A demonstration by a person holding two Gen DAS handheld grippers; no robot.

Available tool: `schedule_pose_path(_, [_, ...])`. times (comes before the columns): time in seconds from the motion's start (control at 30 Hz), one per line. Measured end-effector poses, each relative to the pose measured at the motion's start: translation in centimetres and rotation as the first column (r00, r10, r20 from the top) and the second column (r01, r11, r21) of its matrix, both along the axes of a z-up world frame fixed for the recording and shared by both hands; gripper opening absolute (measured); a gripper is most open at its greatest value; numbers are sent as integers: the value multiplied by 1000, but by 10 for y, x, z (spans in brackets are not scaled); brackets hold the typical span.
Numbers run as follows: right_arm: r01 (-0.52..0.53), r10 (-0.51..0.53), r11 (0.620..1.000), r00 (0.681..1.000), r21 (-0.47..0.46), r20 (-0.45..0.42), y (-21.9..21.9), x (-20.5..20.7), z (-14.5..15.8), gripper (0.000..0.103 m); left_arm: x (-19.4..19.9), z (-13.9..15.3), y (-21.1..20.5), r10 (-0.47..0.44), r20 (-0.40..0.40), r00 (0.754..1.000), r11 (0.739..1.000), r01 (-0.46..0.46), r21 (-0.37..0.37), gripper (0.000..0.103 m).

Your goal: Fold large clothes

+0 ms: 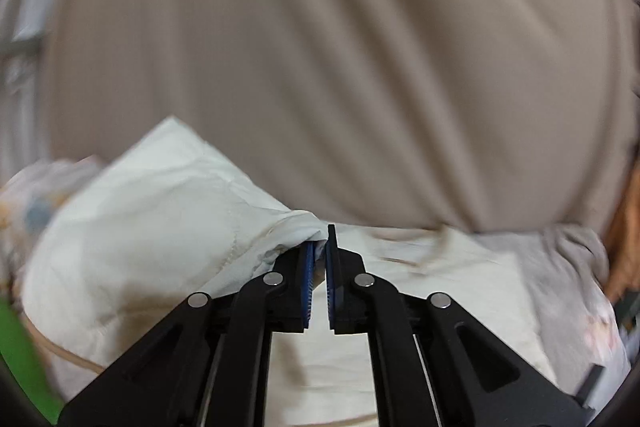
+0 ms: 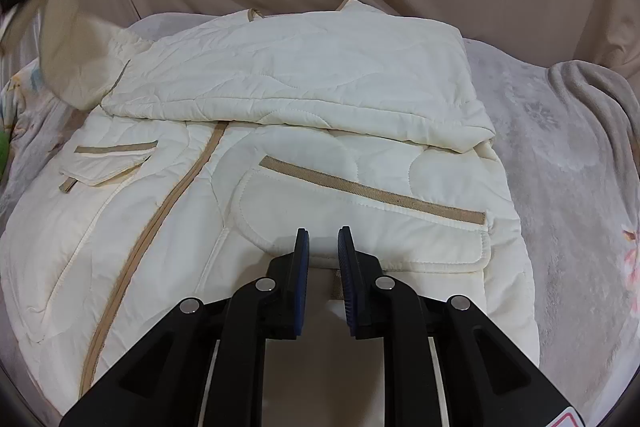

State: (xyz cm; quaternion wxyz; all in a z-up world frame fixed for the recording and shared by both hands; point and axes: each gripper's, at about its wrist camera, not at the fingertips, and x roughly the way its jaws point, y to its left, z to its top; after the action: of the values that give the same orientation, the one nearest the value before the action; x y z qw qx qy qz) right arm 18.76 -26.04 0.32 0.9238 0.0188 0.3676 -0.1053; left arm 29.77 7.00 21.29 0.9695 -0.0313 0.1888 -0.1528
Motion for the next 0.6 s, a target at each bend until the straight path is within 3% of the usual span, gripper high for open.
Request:
schedule_pose_path(0.1, [1,-1,1000,1000,-5,0,0,-4,1,20,-14,-24,-96,-178,-57,982,980,182,75,5])
schedule_pose_path(0.2, [1,-2,1000,1000,-15,-7,-1,-9,1,22,-14,-81,-172,-246,-184,952,947,276,162,9])
schedule_pose_path(0.3, [1,-1,1000,1000,-17,-15,-5,-14,1,25,-5,-150,-209,-223,-338,914,921,311,233,15])
schedule_pose_path(0.4, [-2,1,1000,1000,-21,-24,-11,-18,1,28,-6,-192,-204,-188,-393,900,921,301,248,20])
schedule_pose_path(0.43, [-4,4,1000,1000,-21,-25,-13,-19,0,30,-6,-194,-192,-199,-391,898,923,306,232,26])
schedule_pose_path(0.5, [-7,6,1000,1000,-20,-26,-18,-22,0,33,-13,-191,-171,-236,-401,885,928,328,178,47])
schedule_pose_path(0.57, [-9,9,1000,1000,-2,-27,-24,-24,0,35,-26,-178,-147,-270,-390,880,933,339,120,83])
schedule_pose_path(0.6, [-7,8,1000,1000,2,-26,-27,-26,0,36,-29,-174,-136,-272,-377,886,937,333,107,88])
